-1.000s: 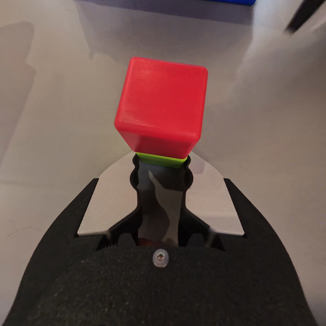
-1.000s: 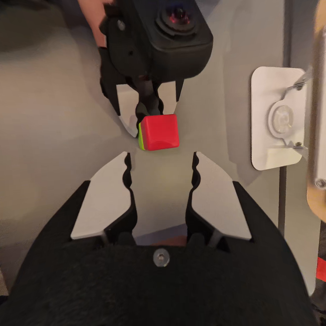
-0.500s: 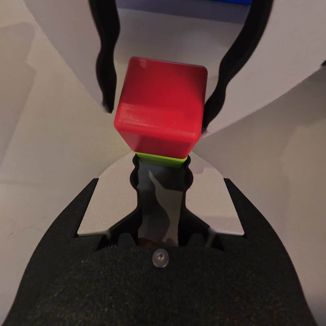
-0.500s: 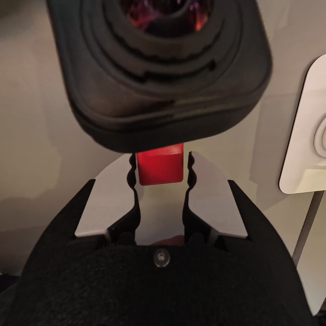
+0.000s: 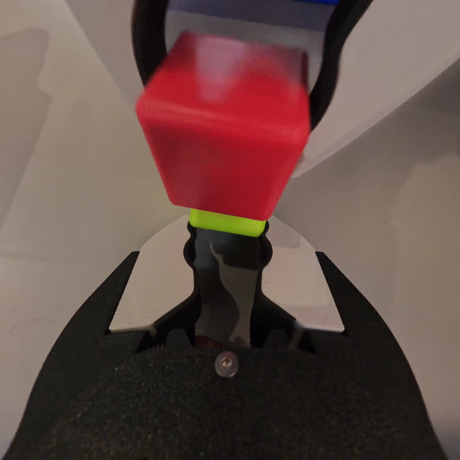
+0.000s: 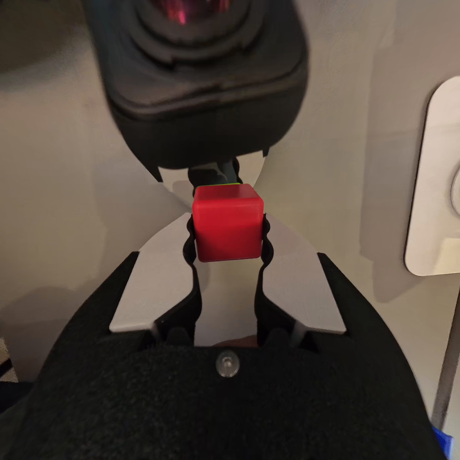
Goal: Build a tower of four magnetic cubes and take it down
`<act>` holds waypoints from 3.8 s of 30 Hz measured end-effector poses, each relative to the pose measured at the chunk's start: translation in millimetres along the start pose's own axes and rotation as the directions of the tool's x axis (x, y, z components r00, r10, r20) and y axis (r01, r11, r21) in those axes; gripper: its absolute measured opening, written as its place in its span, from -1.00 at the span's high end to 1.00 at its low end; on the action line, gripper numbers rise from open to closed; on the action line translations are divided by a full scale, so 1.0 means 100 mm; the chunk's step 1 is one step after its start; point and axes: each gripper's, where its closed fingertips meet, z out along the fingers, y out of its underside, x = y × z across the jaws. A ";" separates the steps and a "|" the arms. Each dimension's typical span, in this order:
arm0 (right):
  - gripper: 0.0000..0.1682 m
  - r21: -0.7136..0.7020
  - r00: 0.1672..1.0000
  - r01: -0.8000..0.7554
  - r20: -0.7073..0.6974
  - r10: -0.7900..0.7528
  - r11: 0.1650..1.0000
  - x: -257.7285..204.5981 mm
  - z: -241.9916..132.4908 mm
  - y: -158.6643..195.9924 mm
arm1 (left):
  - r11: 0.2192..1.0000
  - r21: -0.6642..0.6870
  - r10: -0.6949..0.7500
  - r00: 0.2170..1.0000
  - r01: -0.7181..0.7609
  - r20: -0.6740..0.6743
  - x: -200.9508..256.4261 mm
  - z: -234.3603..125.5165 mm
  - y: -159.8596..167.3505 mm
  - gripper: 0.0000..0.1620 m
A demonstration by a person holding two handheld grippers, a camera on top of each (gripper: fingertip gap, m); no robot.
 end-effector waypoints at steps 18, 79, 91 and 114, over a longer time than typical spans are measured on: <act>0.40 0.090 0.955 -0.034 -0.292 0.059 0.995 0.03 -1.49 0.34 | 1.000 -0.001 0.006 1.000 -0.006 0.004 0.00 0.00 0.00 0.39; 0.15 0.768 0.786 -0.406 0.017 0.618 0.495 -1.64 -0.66 0.82 | 0.929 0.359 -0.218 0.920 0.093 0.326 -0.03 -0.76 -0.44 0.31; 0.23 0.670 0.825 -0.304 -0.171 0.539 0.677 -1.76 -0.38 0.90 | 0.809 0.560 -0.502 0.709 0.180 0.496 1.12 -1.29 0.00 0.28; 0.21 -0.146 0.994 -0.064 -0.094 0.050 0.987 -0.01 0.34 0.06 | 0.652 0.741 -0.526 0.799 0.160 0.290 1.49 -1.55 0.01 0.32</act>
